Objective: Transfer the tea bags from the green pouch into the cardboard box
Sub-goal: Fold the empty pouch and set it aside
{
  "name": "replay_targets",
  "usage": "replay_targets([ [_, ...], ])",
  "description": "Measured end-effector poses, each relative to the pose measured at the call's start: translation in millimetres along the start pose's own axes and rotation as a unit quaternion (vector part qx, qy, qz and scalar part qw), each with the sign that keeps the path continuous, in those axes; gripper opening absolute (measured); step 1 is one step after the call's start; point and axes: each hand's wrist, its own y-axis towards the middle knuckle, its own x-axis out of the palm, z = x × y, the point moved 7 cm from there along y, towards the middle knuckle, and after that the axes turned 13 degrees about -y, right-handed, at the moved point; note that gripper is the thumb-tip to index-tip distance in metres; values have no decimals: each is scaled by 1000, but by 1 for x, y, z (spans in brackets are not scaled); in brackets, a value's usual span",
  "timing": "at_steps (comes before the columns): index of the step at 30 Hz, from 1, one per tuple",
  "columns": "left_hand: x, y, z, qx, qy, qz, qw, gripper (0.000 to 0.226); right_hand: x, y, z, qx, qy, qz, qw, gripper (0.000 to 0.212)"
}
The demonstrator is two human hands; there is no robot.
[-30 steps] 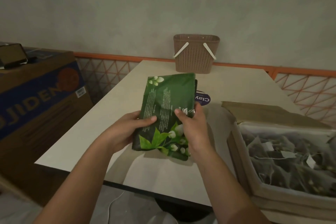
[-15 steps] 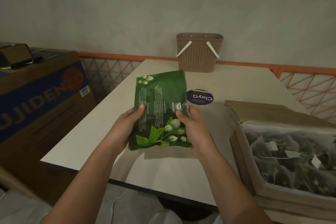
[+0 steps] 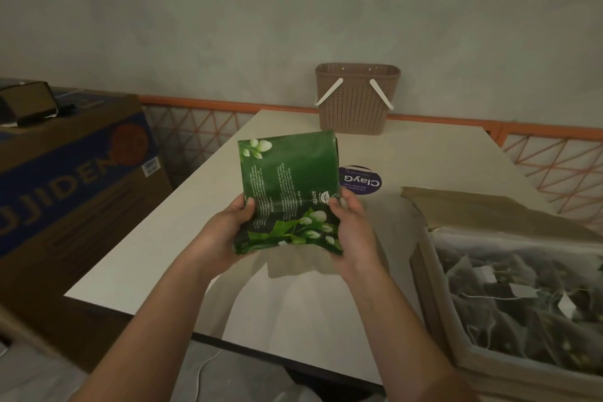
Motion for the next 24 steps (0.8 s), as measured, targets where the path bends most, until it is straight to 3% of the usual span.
replay_targets([
  [2,-4,0,-2,-37,15,4,999,38,0,2,0,1,6,-2,1000,32],
  [5,-4,-3,-1,-112,22,-42,993,77,1,4,1,11,2,-5,1000,33],
  [8,2,-5,-4,-155,26,-96,983,67,5,5,-2,9,-22,1,1000,31],
  [11,-6,1,-2,-135,13,-60,989,46,5,11,-5,8,-13,3,1000,23],
  [15,-12,13,1,-95,-85,18,992,68,8,12,2,67,151,-27,986,37],
  [17,-7,21,2,-41,-135,47,989,68,10,9,5,58,190,-35,979,50],
  [21,4,31,4,41,-145,96,984,57,31,-2,-1,5,137,-44,990,54],
  [24,17,34,12,57,-88,64,992,65,44,-4,-13,-16,84,-13,996,56],
])
